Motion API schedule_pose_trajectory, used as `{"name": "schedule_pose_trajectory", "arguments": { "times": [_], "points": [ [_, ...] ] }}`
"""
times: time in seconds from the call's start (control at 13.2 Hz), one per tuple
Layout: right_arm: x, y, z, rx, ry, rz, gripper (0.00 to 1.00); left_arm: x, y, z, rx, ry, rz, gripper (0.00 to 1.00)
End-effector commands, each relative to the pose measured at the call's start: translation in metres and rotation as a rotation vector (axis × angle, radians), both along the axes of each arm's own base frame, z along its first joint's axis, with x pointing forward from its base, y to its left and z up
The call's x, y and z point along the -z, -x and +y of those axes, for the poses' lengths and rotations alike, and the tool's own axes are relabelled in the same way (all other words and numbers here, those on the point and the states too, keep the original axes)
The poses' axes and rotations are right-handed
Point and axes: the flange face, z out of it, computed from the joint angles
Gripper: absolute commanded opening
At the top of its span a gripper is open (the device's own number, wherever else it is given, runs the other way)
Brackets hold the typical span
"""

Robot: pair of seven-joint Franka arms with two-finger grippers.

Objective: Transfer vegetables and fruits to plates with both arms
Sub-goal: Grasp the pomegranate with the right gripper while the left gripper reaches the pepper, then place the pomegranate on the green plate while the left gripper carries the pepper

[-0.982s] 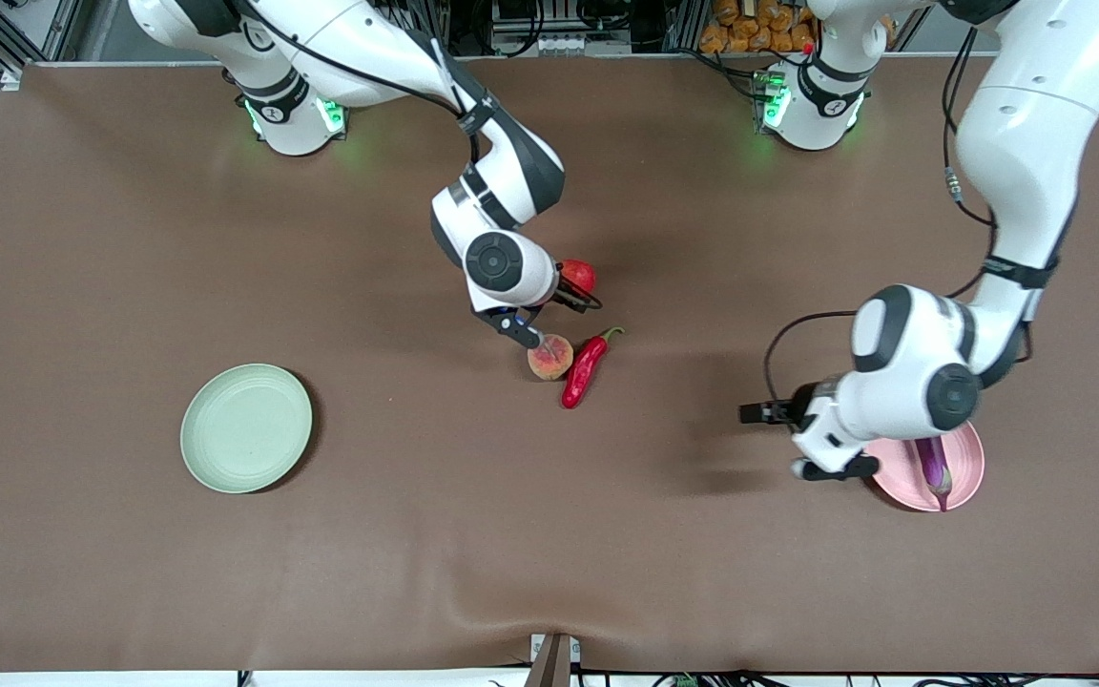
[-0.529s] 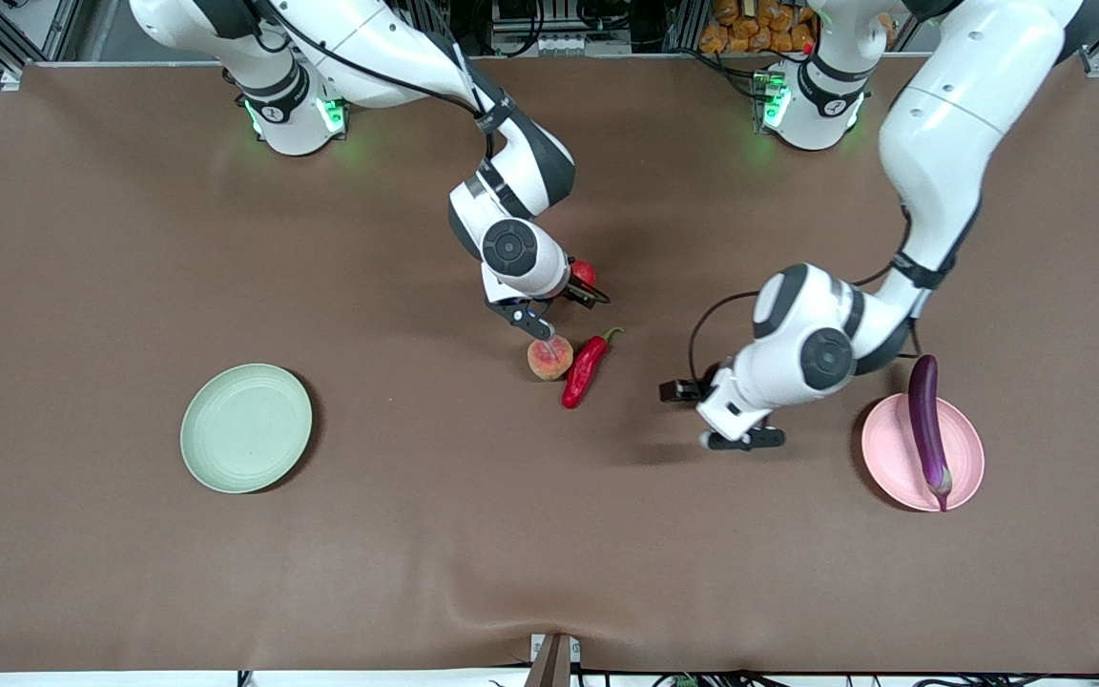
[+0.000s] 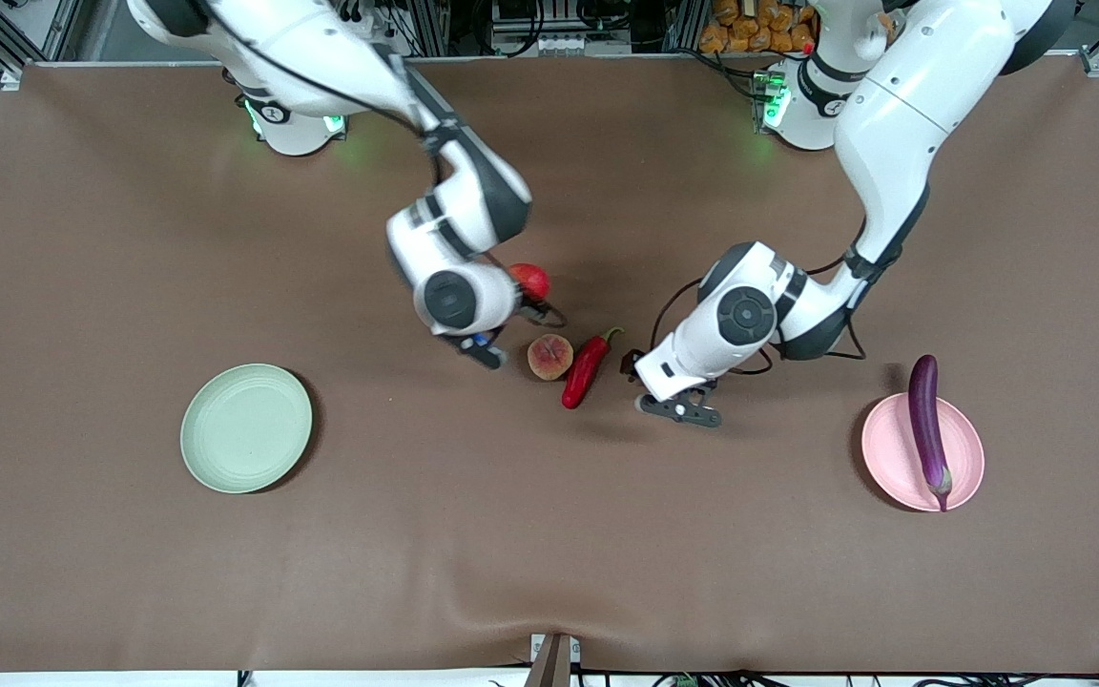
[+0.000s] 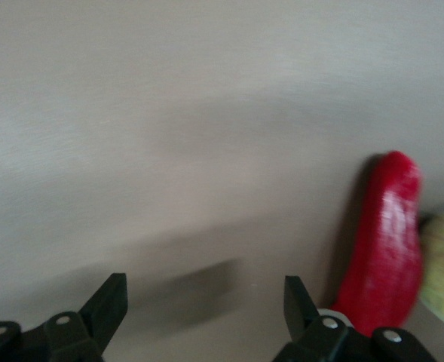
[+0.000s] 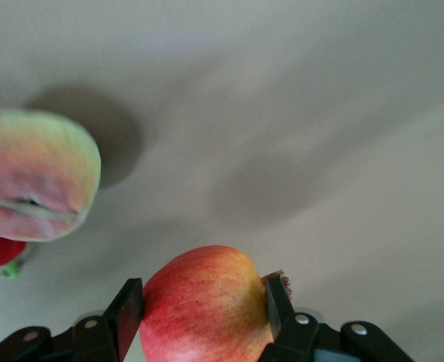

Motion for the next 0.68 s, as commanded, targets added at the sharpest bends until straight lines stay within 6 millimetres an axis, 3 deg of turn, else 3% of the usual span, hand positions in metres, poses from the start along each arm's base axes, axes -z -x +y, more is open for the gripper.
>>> {"name": "schedule_pose_trajectory", "arguments": {
  "times": [0.0,0.08,0.15,0.3,0.45,0.6],
  "points": [
    [-0.033,-0.039,-0.074,-0.11,0.01,-0.059,0.0,-0.011,0.019,-0.038,0.089,0.006,-0.051,0.87],
    [-0.04,-0.058,-0.102,-0.186,0.026,-0.105,0.0,-0.012,0.026,-0.049,0.112,0.007,-0.056,0.87],
    [-0.044,-0.079,-0.142,-0.216,0.024,-0.13,0.0,-0.014,0.029,-0.053,0.131,0.005,-0.063,0.87],
    [-0.04,-0.113,-0.249,-0.315,-0.053,-0.155,0.0,-0.014,0.036,-0.063,0.196,-0.001,-0.078,0.87],
    [-0.031,-0.128,-0.342,-0.414,-0.057,-0.174,0.0,-0.012,0.041,-0.068,0.264,-0.021,-0.102,0.82],
    [-0.012,-0.132,-0.406,-0.462,0.001,-0.157,0.0,-0.009,0.05,-0.078,0.299,-0.029,-0.108,0.8]
  ]
}}
